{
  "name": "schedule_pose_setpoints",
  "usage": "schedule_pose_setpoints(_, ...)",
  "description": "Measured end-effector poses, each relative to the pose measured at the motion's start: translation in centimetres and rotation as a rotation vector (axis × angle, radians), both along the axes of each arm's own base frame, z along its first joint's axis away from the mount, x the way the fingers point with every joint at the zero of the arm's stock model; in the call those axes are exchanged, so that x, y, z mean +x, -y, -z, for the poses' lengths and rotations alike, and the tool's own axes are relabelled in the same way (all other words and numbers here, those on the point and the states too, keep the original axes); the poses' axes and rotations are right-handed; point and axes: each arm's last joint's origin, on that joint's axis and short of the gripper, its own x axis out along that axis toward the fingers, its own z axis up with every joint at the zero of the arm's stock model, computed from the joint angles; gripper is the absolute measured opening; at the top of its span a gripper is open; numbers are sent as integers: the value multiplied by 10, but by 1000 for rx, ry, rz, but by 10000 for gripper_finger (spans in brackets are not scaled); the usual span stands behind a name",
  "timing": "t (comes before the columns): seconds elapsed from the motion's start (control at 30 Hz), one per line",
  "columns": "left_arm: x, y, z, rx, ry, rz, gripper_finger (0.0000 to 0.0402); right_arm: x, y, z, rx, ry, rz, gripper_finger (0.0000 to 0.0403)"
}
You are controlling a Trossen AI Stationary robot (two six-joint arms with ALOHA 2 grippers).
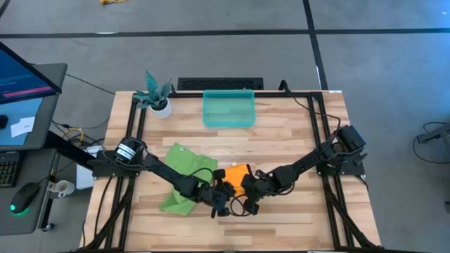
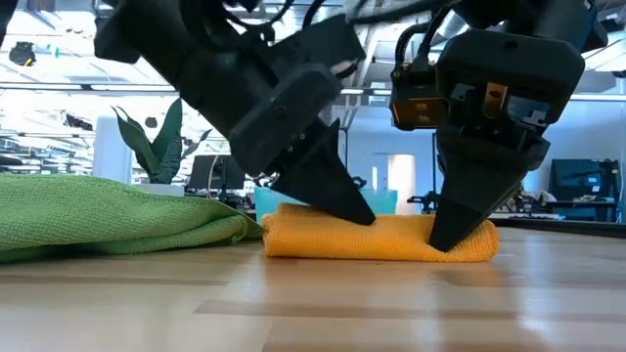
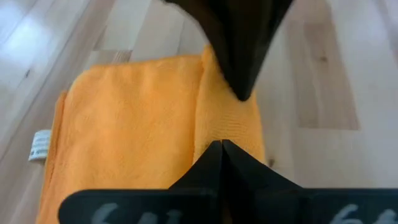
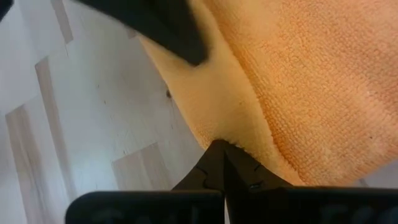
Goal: Roll microfiber towels into tight, uniform cylinder then place into a basket
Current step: Roll the orange microfiber cloth
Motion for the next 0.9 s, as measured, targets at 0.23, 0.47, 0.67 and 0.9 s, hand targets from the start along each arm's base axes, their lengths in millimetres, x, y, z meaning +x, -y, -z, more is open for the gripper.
schedule_pose_setpoints(0.23, -8, -8, 11, -53, -35, -54, 1, 0, 0, 0, 6, -1, -10, 25)
schedule_pose_setpoints(0.47, -10, -9, 13, -68, -40, -74, 0, 2, 5, 1, 69, -29, 3, 51)
schedule_pose_setpoints(0.67, -11, -10, 14, -61, -48, -77, 0, 5, 9, 0, 50, -14, 21, 77)
schedule_pose_setpoints(0.9, -11, -10, 14, -59, -52, -78, 0, 2, 12, -7, 8, 0, 5, 93)
